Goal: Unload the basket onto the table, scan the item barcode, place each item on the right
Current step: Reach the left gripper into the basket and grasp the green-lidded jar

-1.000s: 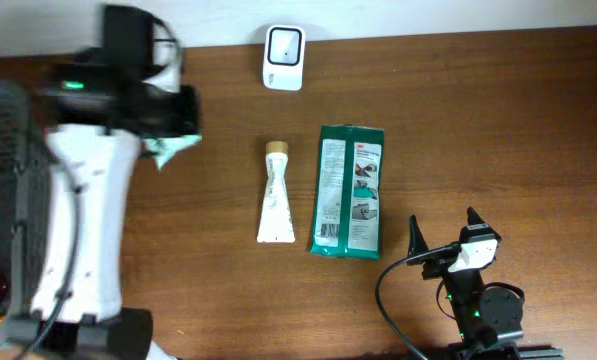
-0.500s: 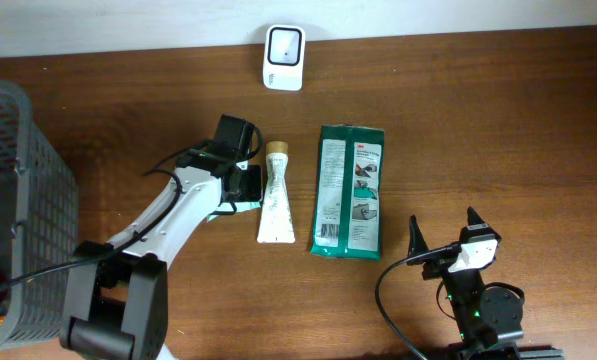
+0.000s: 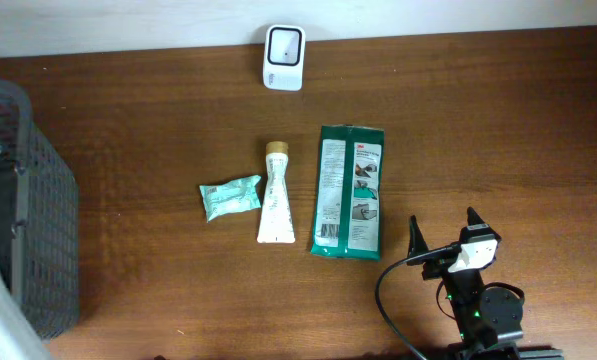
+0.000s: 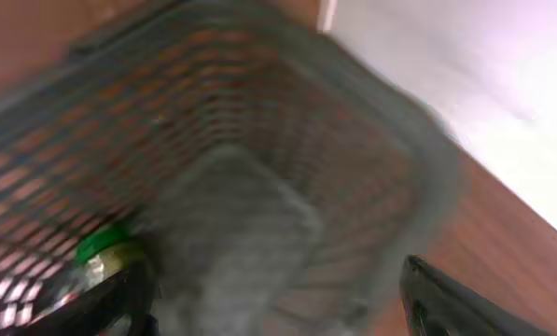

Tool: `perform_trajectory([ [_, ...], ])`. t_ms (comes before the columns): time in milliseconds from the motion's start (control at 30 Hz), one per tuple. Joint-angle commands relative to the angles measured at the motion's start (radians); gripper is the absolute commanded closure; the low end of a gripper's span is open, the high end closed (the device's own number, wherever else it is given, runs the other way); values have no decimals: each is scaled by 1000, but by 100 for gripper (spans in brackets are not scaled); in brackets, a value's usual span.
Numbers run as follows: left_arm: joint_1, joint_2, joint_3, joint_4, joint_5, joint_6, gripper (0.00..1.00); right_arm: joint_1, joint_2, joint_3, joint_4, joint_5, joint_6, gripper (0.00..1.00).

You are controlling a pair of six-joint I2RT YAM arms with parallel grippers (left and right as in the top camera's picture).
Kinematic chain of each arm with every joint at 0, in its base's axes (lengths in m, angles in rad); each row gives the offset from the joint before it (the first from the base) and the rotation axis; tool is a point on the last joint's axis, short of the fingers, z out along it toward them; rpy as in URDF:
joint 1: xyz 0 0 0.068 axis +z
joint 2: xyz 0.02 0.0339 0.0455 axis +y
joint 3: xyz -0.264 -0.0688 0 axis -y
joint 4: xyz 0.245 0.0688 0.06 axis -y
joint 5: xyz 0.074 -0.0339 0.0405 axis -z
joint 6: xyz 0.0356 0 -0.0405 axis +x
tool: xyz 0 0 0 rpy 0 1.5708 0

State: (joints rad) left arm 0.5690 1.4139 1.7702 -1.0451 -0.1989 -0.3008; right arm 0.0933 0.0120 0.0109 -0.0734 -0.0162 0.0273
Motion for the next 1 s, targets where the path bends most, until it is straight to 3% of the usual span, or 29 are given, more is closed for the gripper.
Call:
perform_trajectory([
  [0, 248, 81, -5, -48, 84, -132, 4, 5, -6, -5, -5, 2, 10, 2],
  [133, 425, 347, -6, -129, 90, -155, 0, 5, -6, -5, -5, 2, 10, 2],
  [300, 462, 567, -6, -116, 78, -155, 1, 5, -6, -5, -5, 2, 10, 2],
  [600, 462, 624, -205, 39, 22, -155, 2, 5, -6, -5, -5, 2, 10, 2],
  [667, 462, 624, -216, 65, 23, -155, 7, 5, -6, -5, -5, 2, 10, 2],
  [733, 462, 624, -216, 76, 23, -155, 30, 5, -6, -5, -5, 2, 10, 2],
  [767, 462, 624, -216, 76, 23, -154, 47, 5, -6, -5, -5, 2, 10, 2],
  [967, 462, 590, -171, 56, 101, -108, 55, 5, -6, -5, -5, 2, 10, 2],
])
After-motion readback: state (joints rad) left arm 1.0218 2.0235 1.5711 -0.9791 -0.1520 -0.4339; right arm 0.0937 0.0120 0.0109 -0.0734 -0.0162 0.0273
